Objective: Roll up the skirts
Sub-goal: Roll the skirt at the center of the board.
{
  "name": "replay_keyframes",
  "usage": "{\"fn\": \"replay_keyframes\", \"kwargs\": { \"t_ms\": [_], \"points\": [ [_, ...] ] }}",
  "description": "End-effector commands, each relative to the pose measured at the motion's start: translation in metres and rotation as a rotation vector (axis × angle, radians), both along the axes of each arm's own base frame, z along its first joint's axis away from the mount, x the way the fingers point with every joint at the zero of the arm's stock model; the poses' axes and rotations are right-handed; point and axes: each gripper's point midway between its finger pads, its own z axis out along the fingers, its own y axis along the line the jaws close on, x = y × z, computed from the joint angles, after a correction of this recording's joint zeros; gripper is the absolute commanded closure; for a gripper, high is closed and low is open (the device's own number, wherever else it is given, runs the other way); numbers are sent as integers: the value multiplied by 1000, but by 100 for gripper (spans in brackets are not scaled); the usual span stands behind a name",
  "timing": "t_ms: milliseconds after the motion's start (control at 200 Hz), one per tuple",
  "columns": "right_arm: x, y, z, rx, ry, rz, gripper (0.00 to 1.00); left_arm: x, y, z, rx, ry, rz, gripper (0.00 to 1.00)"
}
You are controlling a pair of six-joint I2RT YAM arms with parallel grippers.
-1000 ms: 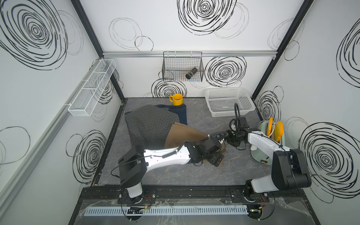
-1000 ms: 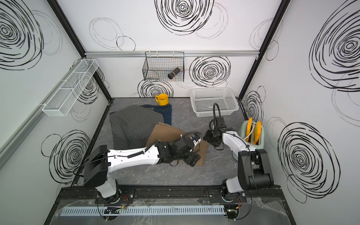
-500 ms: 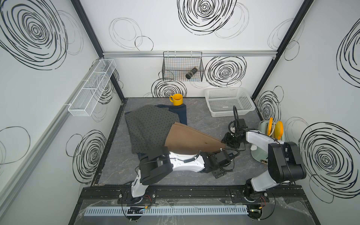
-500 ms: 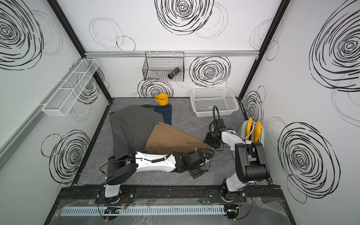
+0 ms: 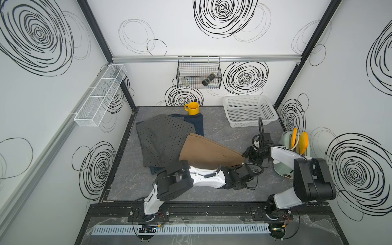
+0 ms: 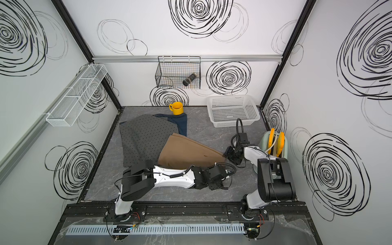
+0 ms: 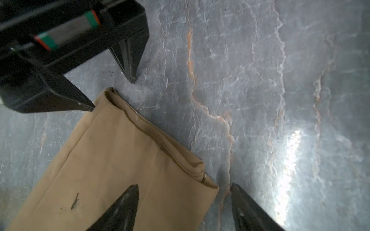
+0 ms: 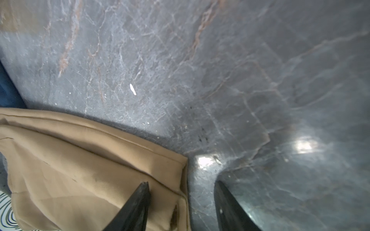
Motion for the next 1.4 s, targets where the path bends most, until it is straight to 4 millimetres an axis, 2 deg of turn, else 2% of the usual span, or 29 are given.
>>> {"fn": "replay_keyframes", "kwargs": {
  "t_ms": [0,75,120,270,380,465,525,665,785,801,1001,1126,1256,1396],
  "points": [
    [1,0,2,20,-14,-12,44,-1,-2,-6,7,-57,-62,24],
    [2,-1,4,20,-21,-18,43,1,-2,-8,23,-72,-80,26],
    [3,-2,6,19,-29,-27,42,0,-2,-12,34,-70,-98,31],
    [6,-5,16,28,-65,-44,41,-3,-2,-18,43,-78,-128,51],
    [6,-6,20,25,-81,-48,41,-4,-4,-20,68,-106,-131,59],
    [5,-9,21,15,-87,-55,40,-4,-5,-21,75,-132,-129,72],
    [4,-10,20,16,-87,-57,39,-4,-4,-20,67,-144,-121,73],
    [1,-7,19,29,-91,-30,39,-4,1,-11,30,-201,-90,89],
    [-5,-2,22,34,-95,7,40,-8,6,3,-40,-222,-41,95],
    [-6,-2,23,31,-94,7,40,-9,7,5,-49,-225,-34,100],
    [-19,0,28,-2,-105,25,36,-15,19,11,-120,-225,30,100],
    [-36,19,28,23,-85,96,36,-22,29,22,-183,-188,73,100],
    [-56,36,29,-11,-57,154,39,-40,43,37,-259,-138,101,100],
    [-71,33,33,-79,-35,128,40,-62,56,43,-331,-54,126,100]
  ]
}}
